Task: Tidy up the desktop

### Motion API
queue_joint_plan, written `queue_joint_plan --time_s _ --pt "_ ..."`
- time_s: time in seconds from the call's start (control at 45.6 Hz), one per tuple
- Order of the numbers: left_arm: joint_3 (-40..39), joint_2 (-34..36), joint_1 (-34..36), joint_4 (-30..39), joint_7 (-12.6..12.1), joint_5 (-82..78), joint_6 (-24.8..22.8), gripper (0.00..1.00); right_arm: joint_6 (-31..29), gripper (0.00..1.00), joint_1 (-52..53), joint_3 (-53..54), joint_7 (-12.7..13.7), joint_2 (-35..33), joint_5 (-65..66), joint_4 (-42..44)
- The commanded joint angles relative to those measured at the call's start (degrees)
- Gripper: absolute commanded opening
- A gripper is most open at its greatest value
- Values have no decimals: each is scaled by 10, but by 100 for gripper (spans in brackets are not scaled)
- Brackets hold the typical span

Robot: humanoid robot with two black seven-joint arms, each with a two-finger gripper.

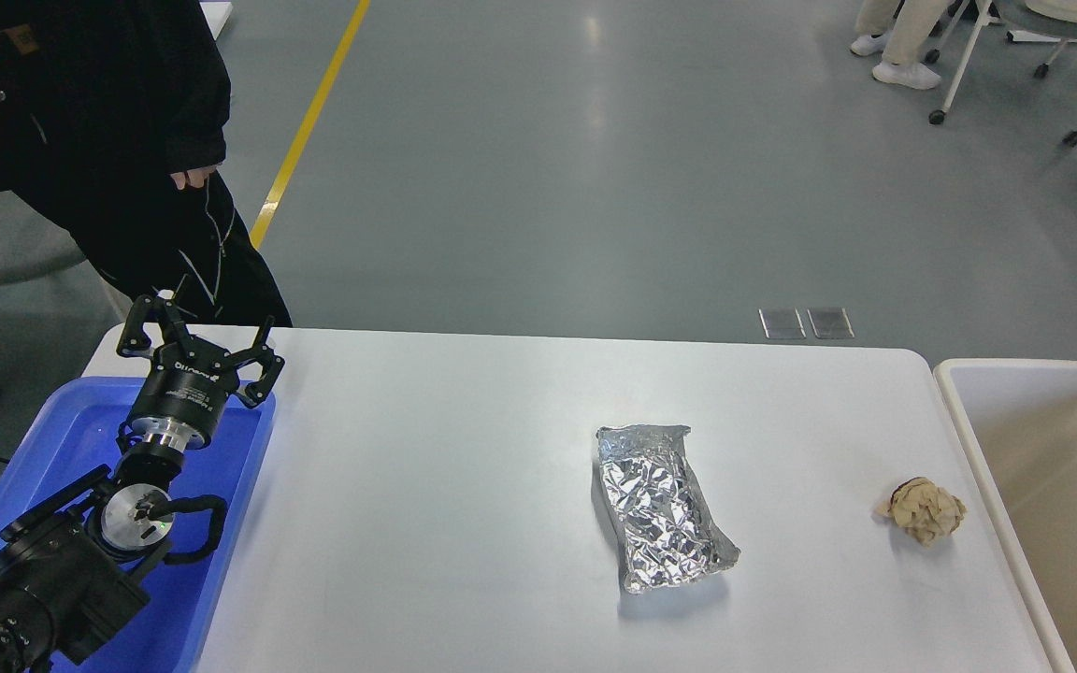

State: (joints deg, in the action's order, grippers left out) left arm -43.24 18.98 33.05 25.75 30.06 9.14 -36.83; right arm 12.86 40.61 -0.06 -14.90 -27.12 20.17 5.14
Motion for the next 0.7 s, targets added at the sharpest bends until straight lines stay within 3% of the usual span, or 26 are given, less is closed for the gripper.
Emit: queue_joint_plan --time_s 0.0,0.483,0.68 --pt "0 0 0 0 -1 0 0 100 55 0 -39 1 3 58 -36 6" --pt "0 0 0 0 0 0 0 100 51 0 -91 -2 4 78 -51 0" --pt "0 0 0 0 0 0 0 100 45 0 -100 -6 22 90 -47 -1"
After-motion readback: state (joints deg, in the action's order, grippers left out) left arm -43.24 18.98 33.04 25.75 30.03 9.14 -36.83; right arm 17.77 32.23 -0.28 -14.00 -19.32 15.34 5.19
